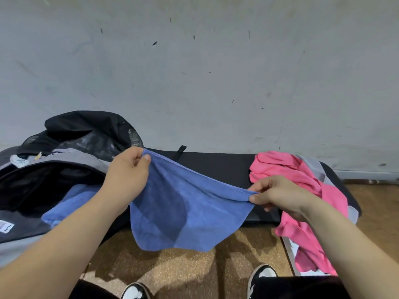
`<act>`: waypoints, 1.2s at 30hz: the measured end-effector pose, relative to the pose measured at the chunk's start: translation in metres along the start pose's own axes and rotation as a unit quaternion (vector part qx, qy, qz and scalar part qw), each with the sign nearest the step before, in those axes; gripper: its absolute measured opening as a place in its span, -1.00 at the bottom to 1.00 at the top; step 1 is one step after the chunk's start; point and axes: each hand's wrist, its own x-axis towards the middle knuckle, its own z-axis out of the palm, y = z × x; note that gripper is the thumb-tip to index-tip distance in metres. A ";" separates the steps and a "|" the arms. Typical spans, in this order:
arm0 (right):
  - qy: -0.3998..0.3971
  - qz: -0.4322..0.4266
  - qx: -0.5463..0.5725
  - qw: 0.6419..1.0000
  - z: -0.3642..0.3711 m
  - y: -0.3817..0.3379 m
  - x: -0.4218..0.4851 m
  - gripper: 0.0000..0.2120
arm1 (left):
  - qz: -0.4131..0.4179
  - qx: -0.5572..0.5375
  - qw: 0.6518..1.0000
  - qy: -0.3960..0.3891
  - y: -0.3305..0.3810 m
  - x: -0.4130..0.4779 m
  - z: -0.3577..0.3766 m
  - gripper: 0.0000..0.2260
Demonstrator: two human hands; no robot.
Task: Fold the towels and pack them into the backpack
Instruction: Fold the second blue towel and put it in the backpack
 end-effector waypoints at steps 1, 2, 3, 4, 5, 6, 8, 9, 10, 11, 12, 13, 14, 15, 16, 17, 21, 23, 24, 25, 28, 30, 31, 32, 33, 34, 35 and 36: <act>-0.004 0.014 0.003 1.000 0.001 0.000 0.000 -0.94 | 0.004 0.005 1.000 -0.001 0.000 0.000 0.000 -0.76; -0.009 0.025 0.017 1.000 0.001 0.000 0.000 -0.97 | 0.008 0.009 1.000 -0.001 0.000 -0.001 -0.001 -0.76; -0.018 0.035 0.036 0.999 0.001 -0.001 0.000 -0.97 | 0.012 0.013 1.000 0.000 0.000 -0.001 -0.001 -0.77; -0.031 0.046 0.053 0.997 0.000 -0.002 0.000 -0.96 | 0.013 0.017 1.000 0.002 0.000 -0.001 -0.001 -0.77; -0.043 0.057 0.066 0.995 0.000 -0.003 0.000 -0.93 | 0.013 0.020 1.000 0.004 0.000 0.000 -0.001 -0.77; -0.053 0.067 0.078 0.993 -0.001 -0.004 0.000 -0.89 | 0.012 0.022 1.000 0.004 0.000 0.000 -0.001 -0.77; -0.061 0.087 0.104 0.989 -0.003 -0.006 0.001 -0.82 | 0.011 0.025 1.000 0.006 0.000 0.001 -0.001 -0.77; -0.057 0.093 0.113 0.988 -0.004 -0.006 0.001 -0.81 | 0.011 0.026 1.000 0.006 0.000 0.002 -0.001 -0.77; -0.046 0.096 0.112 0.988 -0.005 -0.006 0.002 -0.82 | 0.012 0.029 1.000 0.006 0.001 0.003 -0.001 -0.77; -0.028 0.098 0.100 0.990 -0.004 -0.006 0.003 -0.83 | 0.012 0.031 0.999 0.004 0.001 0.004 0.000 -0.78; -0.003 0.095 0.074 0.993 -0.004 -0.006 0.004 -0.85 | 0.014 0.035 0.999 0.000 0.001 0.005 0.001 -0.78; 0.025 0.088 0.040 0.995 -0.004 -0.006 0.005 -0.87 | 0.015 0.040 0.999 -0.005 0.001 0.005 0.002 -0.78; 0.050 0.079 0.005 0.996 -0.004 -0.006 0.005 -0.88 | 0.017 0.045 0.999 -0.009 0.002 0.005 0.003 -0.79; 0.070 0.069 -0.028 0.995 -0.003 -0.007 0.006 -0.90 | 0.021 0.047 0.999 -0.012 0.002 0.005 0.004 -0.79; 0.086 0.059 -0.056 0.993 -0.003 -0.007 0.007 -0.90 | 0.024 0.049 0.998 -0.015 0.003 0.005 0.004 -0.80; 0.098 0.049 -0.078 0.991 -0.002 -0.008 0.007 -0.90 | 0.025 0.051 0.998 -0.016 0.003 0.005 0.005 -0.79; 0.101 0.028 -0.066 0.992 0.000 -0.009 0.008 -0.87 | 0.027 0.061 0.998 -0.014 0.004 0.004 0.004 -0.79; 0.075 0.031 -0.014 0.997 0.000 -0.010 0.008 -0.85 | 0.021 0.061 0.998 -0.010 0.002 0.005 0.003 -0.78; 0.060 0.036 0.037 0.997 0.000 -0.010 0.009 -0.84 | 0.016 0.060 0.998 -0.008 0.001 0.006 0.002 -0.78; 0.048 0.042 0.092 0.994 -0.001 -0.009 0.009 -0.83 | 0.010 0.060 0.998 -0.005 0.001 0.006 0.002 -0.78; 0.035 0.042 0.200 0.978 -0.004 -0.007 0.011 -0.81 | -0.002 0.052 0.999 0.004 -0.001 0.009 0.000 -0.77; 0.008 0.019 0.206 0.978 -0.007 -0.005 0.008 -0.73 | -0.012 0.031 0.999 0.002 -0.002 0.011 -0.002 -0.76; -0.003 -0.001 0.171 0.985 -0.007 -0.004 0.006 -0.67 | -0.017 0.011 1.000 -0.003 -0.001 0.011 -0.002 -0.77; -0.006 -0.023 0.111 0.994 -0.006 -0.003 0.004 -0.63 | -0.021 -0.011 1.000 -0.011 -0.001 0.011 -0.003 -0.78; 0.000 -0.046 0.040 0.998 -0.003 -0.003 0.003 -0.64 | -0.024 -0.032 0.999 -0.019 0.001 0.009 -0.003 -0.80; 0.019 -0.066 -0.027 0.997 -0.001 -0.003 0.002 -0.69 | -0.025 -0.046 0.998 -0.024 0.003 0.007 -0.003 -0.80; 0.048 -0.084 -0.074 0.993 0.001 -0.004 0.002 -0.77 | -0.024 -0.054 0.998 -0.030 0.006 0.005 -0.004 -0.80; 0.080 -0.098 -0.096 0.987 0.002 -0.006 0.002 -0.85 | -0.020 -0.056 0.998 -0.037 0.007 0.003 -0.005 -0.79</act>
